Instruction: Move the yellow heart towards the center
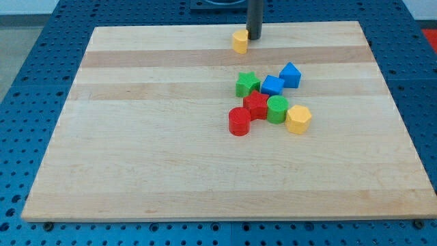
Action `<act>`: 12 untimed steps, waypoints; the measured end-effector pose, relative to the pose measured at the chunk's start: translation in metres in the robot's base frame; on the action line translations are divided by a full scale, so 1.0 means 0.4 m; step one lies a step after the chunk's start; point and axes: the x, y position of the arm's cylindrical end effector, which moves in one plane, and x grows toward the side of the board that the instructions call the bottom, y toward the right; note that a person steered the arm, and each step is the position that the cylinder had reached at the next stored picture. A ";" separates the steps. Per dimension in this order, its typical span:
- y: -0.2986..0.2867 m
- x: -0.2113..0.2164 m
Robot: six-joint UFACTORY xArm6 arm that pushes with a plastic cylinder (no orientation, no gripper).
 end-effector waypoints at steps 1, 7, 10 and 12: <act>-0.040 0.030; -0.183 0.112; -0.183 0.206; -0.183 0.175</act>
